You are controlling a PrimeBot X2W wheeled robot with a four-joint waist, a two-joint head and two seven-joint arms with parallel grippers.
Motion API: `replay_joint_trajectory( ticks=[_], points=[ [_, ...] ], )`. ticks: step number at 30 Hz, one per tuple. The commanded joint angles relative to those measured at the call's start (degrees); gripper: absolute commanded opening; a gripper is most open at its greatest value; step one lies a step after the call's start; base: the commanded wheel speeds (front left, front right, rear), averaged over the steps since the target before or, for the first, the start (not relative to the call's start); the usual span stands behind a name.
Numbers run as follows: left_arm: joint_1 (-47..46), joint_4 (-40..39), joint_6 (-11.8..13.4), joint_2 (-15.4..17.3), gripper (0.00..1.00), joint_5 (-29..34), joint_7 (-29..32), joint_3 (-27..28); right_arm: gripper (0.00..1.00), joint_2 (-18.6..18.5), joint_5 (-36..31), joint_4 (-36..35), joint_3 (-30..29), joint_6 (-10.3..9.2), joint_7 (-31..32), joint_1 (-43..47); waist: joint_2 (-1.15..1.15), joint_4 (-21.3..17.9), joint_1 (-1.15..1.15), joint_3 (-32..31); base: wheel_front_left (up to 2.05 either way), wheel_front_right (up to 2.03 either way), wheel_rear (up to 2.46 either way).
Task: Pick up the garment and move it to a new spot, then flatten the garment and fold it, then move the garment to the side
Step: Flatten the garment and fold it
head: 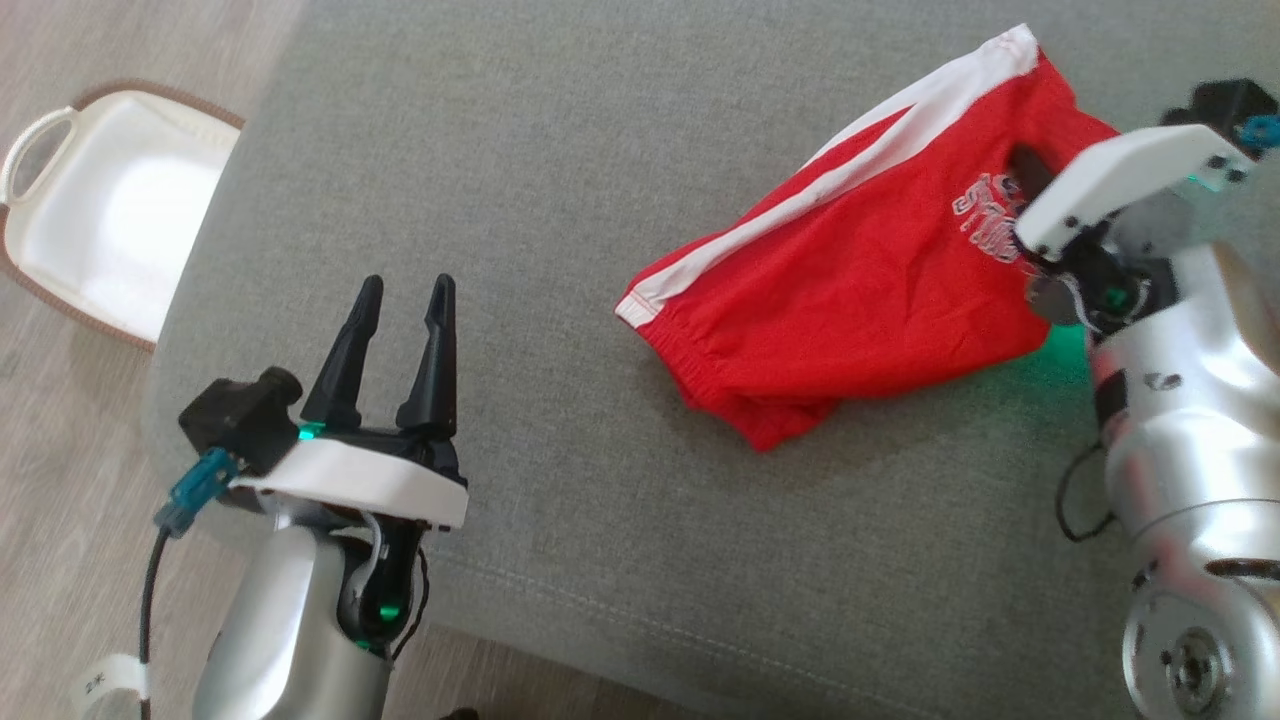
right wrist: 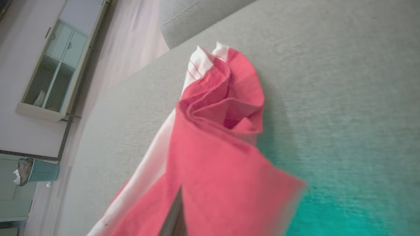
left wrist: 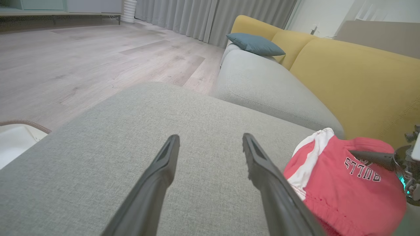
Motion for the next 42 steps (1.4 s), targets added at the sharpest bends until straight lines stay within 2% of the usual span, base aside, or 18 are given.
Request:
replay_joint_trajectory(
  ticks=[1, 8, 12, 16, 19, 23, 25, 27, 31, 34, 37, 42],
  points=[
    [-0.96, -1.45, -0.20, 0.94, 1.00, -0.14, -0.70, 1.47, 0.00, 1.55, 3.08, -2.15, 3.95, 0.11, -1.38, -3.64, 0.00, -0.37, 0.00, -0.76, 0.00, 0.00, 0.00],
    [-0.17, -0.94, 0.02, 0.94, 1.00, -0.54, -0.70, 0.62, 0.00, 1.58, 16.00, -5.09, 17.92, 0.11, -6.78, -7.34, 0.00, -0.96, 0.00, -3.51, 0.00, 0.00, 0.00],
    [0.68, -0.62, 0.27, 0.94, 1.00, -0.53, -0.70, 0.16, 0.00, 1.58, 25.95, -6.78, 26.50, 0.11, -10.76, -9.95, 0.00, -1.00, 0.00, -5.25, 0.00, 0.00, 0.00],
    [1.55, -0.52, 0.41, 0.94, 1.00, -0.14, -0.70, 0.29, 0.00, 1.58, 37.20, -7.03, 32.61, 0.11, -17.82, -13.38, 0.00, -1.30, 0.00, -6.65, 0.00, 0.00, 0.00],
    [2.17, -0.73, 0.52, 0.94, 1.00, 0.16, -0.70, 0.86, 0.00, 1.58, 40.95, -1.86, 34.57, 0.11, -24.96, -16.21, 0.00, -1.81, 0.00, -7.41, 0.00, 0.00, 0.00],
    [2.86, -1.20, 0.64, 0.94, 1.00, 0.30, -0.70, 1.62, 0.00, 1.58, 42.49, 11.85, 32.99, 0.11, -31.65, -18.68, 0.00, -2.72, 0.00, -7.49, 0.00, 0.00, 0.00],
    [3.07, -1.44, 0.64, 0.94, 1.00, 0.33, -0.70, 1.98, 0.00, 1.17, 42.57, 14.28, 31.17, 0.11, -33.50, -17.64, 0.00, -3.36, 0.00, -7.23, 0.00, 0.00, 0.00],
    [3.11, -1.60, 0.65, 0.94, 1.00, 0.32, -0.70, 2.17, 0.00, 0.18, 42.36, 14.57, 30.39, 0.11, -34.06, -16.33, 0.00, -3.70, 0.00, -6.99, 0.00, 0.00, 0.00],
    [3.02, -1.69, 0.50, 0.94, 1.00, 0.42, -0.70, 2.29, 0.00, -5.94, 41.36, 14.70, 26.05, 0.11, -35.26, -7.52, 0.00, -5.04, 0.00, -6.16, 0.00, 0.00, 0.00],
    [2.74, -1.62, 0.38, 0.94, 1.00, 0.62, -0.70, 2.23, 0.00, -8.73, 40.22, 14.71, 22.66, 0.11, -35.90, -4.04, 0.00, -6.03, 0.00, -5.66, 0.00, 0.00, 0.00],
    [2.38, -1.54, 0.27, 0.94, 1.00, 0.74, -0.70, 1.91, 0.00, -10.44, 38.16, 14.72, 19.93, 0.11, -36.24, -1.99, 0.00, -6.84, 0.00, -5.35, 0.00, 0.00, 0.00],
    [2.06, -1.46, 0.12, 0.94, 1.00, 0.83, -0.70, 1.34, 0.00, -11.06, 32.59, 14.72, 16.08, 0.11, -36.46, -1.02, 0.00, -7.88, 0.00, -4.99, 0.00, 0.00, 0.00]
  ],
)
